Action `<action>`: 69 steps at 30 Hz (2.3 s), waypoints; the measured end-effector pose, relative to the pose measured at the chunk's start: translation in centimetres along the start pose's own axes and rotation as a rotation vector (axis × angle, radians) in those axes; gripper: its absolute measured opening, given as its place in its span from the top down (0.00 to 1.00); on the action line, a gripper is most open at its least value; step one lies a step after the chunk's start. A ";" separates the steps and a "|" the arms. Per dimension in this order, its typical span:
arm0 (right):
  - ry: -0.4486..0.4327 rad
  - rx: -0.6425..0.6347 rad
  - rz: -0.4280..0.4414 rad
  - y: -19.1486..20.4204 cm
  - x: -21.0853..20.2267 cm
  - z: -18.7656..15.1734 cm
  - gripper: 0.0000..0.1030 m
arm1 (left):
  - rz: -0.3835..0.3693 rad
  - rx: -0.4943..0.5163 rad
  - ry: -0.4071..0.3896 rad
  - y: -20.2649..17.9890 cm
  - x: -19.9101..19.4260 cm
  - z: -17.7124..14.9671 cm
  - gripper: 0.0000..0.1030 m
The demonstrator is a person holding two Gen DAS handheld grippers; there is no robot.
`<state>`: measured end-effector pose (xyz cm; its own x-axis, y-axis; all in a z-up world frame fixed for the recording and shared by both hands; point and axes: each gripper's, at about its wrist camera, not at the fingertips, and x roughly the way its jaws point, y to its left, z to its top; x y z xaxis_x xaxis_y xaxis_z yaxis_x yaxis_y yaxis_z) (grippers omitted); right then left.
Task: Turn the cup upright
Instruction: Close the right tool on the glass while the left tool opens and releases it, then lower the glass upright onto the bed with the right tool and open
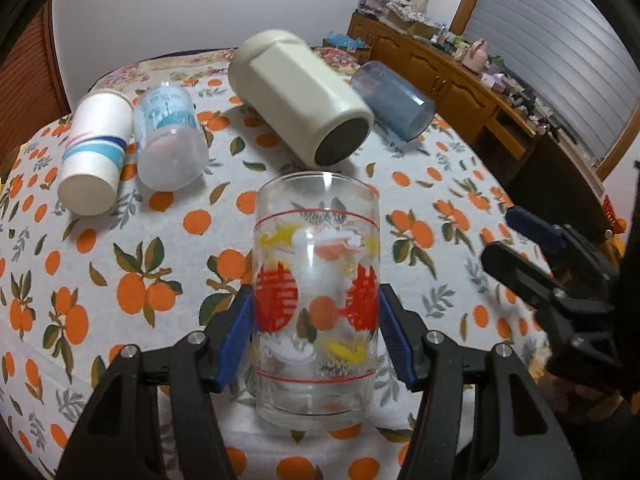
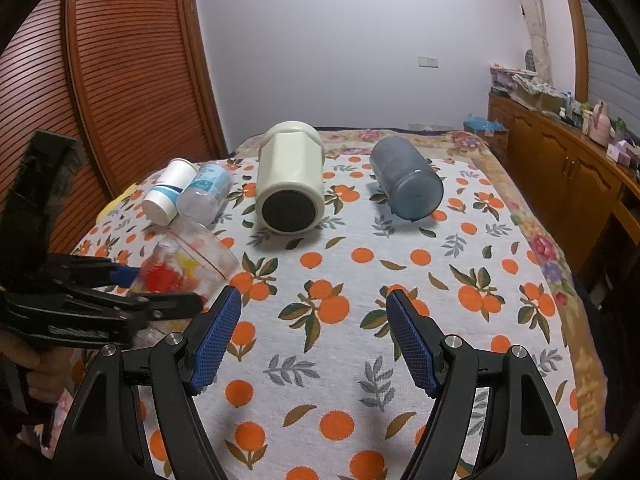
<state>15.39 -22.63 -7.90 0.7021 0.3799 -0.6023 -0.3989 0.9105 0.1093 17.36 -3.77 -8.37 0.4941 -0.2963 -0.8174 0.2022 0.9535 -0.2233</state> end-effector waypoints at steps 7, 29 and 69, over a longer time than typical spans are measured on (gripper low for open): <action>0.008 0.003 0.004 0.3 0.1 0.2 0.25 | 0.049 0.028 -0.068 -0.2 -1.4 -0.1 0.36; 0.116 0.038 0.093 6.3 3.0 2.7 0.23 | 0.238 -0.041 -0.315 5.9 -10.4 -2.6 0.22; 0.390 0.136 0.209 8.6 10.2 3.9 0.32 | 0.247 -0.097 -0.320 7.7 -11.1 -3.8 0.22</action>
<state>21.45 -10.31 -10.03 0.3295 0.4916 -0.8061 -0.4093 0.8437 0.3473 10.21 7.08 -2.99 0.7587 -0.0457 -0.6498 -0.0280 0.9943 -0.1025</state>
